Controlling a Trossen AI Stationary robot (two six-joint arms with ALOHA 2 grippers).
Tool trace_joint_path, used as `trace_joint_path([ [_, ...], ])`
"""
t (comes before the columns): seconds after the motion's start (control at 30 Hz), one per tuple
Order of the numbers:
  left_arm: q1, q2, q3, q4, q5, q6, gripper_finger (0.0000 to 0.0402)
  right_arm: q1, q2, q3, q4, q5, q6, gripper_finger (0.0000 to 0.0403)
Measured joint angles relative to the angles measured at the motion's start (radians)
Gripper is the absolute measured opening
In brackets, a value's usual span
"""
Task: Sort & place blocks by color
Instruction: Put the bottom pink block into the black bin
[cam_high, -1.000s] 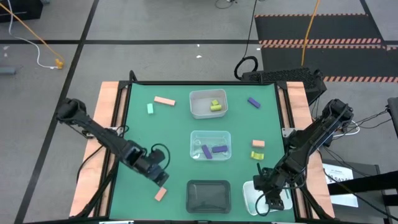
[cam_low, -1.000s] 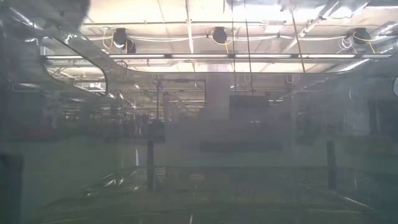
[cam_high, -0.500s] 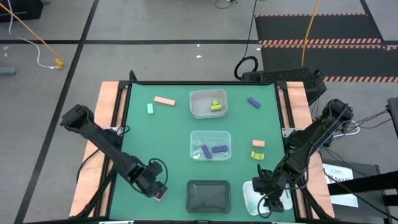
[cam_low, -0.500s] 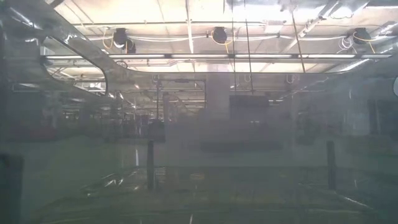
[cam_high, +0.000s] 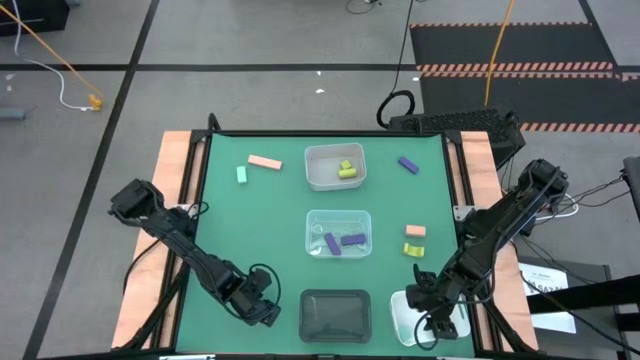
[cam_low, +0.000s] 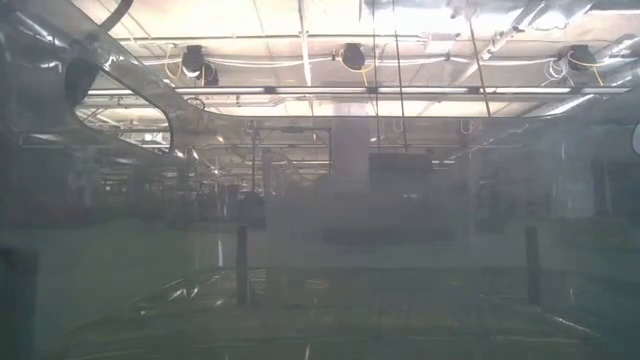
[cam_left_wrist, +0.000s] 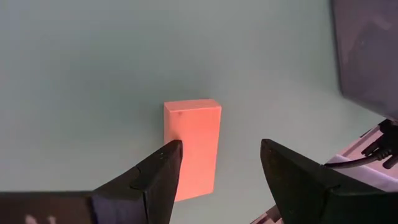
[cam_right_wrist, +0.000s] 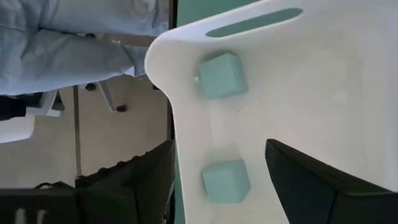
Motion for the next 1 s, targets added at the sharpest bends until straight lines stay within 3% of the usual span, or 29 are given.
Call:
trace_joint_path([
  [0.4, -0.005, -0.107, -0.007, -0.015, -0.064, -0.038, 0.0225, 0.000, 0.000, -0.071, 0.113, -0.006, 0.059, 0.0242],
  [0.73, -0.022, -0.069, -0.007, -0.043, -0.061, -0.023, 0.0225, 0.000, 0.000, -0.076, 0.112, -0.005, 0.016, 0.0242],
  [1.0, -0.026, 0.008, -0.006, 0.037, -0.055, 0.111, 0.0225, 0.000, 0.000, -0.076, 0.112, -0.004, -0.004, 0.0242],
])
